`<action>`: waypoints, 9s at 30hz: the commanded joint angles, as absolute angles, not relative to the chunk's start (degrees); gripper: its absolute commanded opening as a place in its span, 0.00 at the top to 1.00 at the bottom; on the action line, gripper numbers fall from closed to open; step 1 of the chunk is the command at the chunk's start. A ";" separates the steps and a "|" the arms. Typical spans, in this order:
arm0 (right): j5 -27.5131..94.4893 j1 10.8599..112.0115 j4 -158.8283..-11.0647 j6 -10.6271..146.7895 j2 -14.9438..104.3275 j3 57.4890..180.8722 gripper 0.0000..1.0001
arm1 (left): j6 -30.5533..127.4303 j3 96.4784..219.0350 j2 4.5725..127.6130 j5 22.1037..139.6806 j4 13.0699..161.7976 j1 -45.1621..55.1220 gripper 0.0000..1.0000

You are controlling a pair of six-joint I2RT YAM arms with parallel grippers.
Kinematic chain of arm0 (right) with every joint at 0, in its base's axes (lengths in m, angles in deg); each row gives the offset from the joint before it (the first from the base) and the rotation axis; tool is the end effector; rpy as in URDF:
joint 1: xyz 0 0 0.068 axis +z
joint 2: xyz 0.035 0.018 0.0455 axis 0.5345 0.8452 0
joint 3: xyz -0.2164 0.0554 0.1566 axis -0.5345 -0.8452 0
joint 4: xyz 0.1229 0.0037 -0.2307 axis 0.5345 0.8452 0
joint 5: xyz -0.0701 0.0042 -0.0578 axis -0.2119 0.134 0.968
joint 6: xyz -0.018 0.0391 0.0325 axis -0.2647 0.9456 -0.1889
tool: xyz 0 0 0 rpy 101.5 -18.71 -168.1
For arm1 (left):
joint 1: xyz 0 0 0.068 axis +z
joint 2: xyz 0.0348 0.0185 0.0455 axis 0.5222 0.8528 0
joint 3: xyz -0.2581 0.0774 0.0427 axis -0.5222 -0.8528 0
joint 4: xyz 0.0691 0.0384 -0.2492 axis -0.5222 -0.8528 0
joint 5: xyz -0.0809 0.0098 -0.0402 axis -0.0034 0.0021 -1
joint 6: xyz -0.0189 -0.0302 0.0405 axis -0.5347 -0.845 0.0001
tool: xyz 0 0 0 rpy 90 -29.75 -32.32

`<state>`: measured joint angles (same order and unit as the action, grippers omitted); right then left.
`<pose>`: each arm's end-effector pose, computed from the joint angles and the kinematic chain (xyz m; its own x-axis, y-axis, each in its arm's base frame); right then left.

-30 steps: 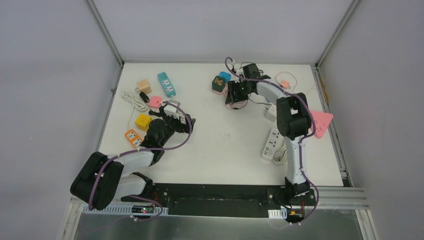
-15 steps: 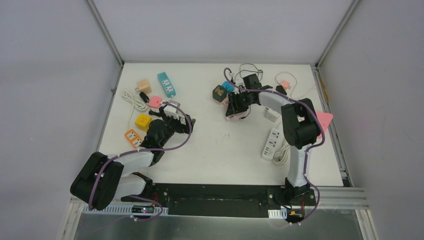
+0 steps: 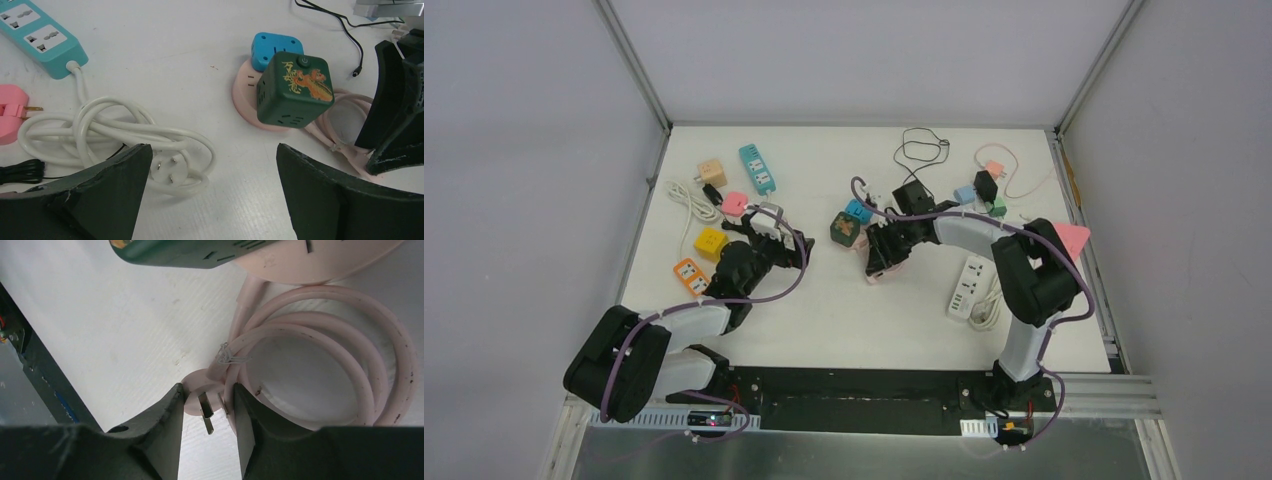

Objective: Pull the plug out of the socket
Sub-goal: Move the socket to the center of the board, then remove the plug from the socket.

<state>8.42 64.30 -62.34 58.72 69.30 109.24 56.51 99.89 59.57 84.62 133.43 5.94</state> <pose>0.2989 0.2094 0.1634 -0.7273 -0.4983 -0.4719 -0.6854 0.5629 0.4619 0.2014 -0.0993 0.1826 -0.1324 -0.0044 -0.9912 0.4936 0.8669 -0.0698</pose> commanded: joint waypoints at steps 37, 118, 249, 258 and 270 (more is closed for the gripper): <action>-8.62 48.67 -30.39 25.79 55.17 118.33 0.12 | 43.50 135.14 59.80 96.02 76.49 -7.70 0.01; -9.83 45.38 -74.03 77.68 70.94 106.63 0.20 | 89.99 146.20 91.88 54.62 80.90 -8.99 1.00; -6.12 45.00 -69.85 84.65 72.01 106.55 1.00 | 90.63 144.40 91.22 48.99 82.74 -7.02 1.00; -1.00 44.98 -66.26 79.19 70.14 107.43 1.00 | 90.77 144.68 91.39 48.83 82.43 -7.02 1.00; -1.38 46.72 -64.27 76.95 70.60 108.66 1.00 | 91.06 145.14 91.73 48.57 81.76 -7.02 1.00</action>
<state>-4.98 46.83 -64.18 77.19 70.07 108.17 90.13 146.14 90.74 51.48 87.75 -7.02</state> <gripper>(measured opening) 0.222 0.588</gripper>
